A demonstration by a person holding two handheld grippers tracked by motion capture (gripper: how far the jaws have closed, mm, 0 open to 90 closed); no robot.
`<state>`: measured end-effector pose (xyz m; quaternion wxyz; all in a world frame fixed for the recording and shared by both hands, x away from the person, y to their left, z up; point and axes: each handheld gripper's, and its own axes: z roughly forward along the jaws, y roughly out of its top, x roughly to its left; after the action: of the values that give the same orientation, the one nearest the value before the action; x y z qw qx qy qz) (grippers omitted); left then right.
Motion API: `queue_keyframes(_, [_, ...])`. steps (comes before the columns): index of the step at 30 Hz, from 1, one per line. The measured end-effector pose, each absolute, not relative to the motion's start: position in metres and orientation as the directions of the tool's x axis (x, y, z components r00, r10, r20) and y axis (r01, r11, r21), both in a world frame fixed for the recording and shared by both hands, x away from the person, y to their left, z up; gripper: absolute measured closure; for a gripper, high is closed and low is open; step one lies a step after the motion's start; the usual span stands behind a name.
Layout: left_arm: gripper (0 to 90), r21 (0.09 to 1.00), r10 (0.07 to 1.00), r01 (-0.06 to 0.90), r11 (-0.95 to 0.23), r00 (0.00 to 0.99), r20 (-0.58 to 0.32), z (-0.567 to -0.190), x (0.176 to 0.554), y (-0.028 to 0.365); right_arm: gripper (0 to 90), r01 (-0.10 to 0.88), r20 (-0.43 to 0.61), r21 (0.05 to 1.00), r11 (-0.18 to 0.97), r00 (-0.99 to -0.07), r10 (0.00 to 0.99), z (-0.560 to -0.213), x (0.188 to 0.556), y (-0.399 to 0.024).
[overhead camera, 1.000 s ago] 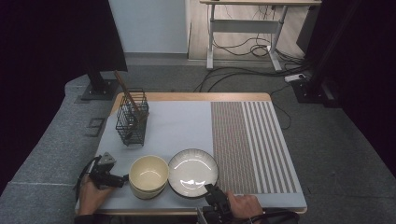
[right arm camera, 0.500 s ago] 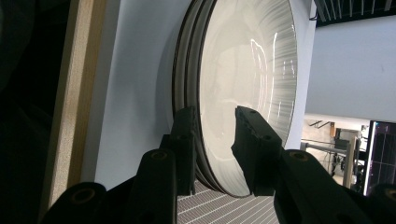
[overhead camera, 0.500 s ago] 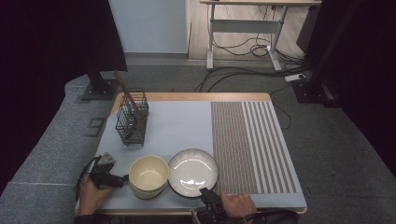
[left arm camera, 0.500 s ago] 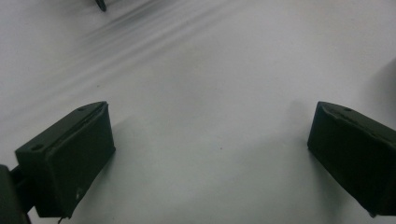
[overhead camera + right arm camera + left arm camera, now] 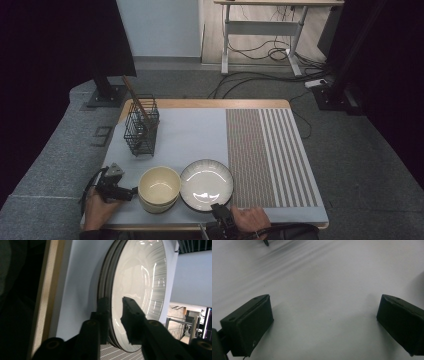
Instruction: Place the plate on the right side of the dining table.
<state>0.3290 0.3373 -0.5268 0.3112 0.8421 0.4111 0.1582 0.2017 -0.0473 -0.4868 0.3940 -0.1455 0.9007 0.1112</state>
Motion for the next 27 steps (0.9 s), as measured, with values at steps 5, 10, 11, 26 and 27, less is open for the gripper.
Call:
queue_keyframes(5, [0.4, 0.654, 0.791, 0.594, -0.468, 0.612, 0.011, -0.5268, 0.3291, 0.3373, 84.9, -0.355, -0.732, 0.073, 0.932, -0.653, -0.192, -0.4873, 0.2008, -0.0464])
queue_keyframes(10, [0.4, 0.654, 0.791, 0.594, -0.468, 0.612, 0.01, -0.5268, 0.3291, 0.3373, 86.3, -0.348, -0.73, 0.075, 0.935, -0.658, -0.186, -0.4849, 0.2004, -0.0465])
queue_keyframes(11, [0.3, 0.654, 0.791, 0.594, -0.468, 0.612, 0.01, -0.5268, 0.3291, 0.3373, 86.4, -0.346, -0.725, 0.071, 0.936, -0.662, -0.19, -0.4846, 0.2007, -0.0461])
queue_keyframes(26, [0.3, 0.654, 0.791, 0.594, -0.468, 0.612, 0.01, -0.5268, 0.3291, 0.3373, 86.8, -0.348, -0.697, 0.063, 0.935, -0.687, -0.208, -0.483, 0.2068, -0.042])
queue_keyframes(27, [0.4, 0.654, 0.791, 0.594, -0.468, 0.611, 0.01, -0.5268, 0.3291, 0.3373, 86.8, -0.34, -0.701, 0.063, 0.938, -0.684, -0.201, -0.4842, 0.208, -0.0413])
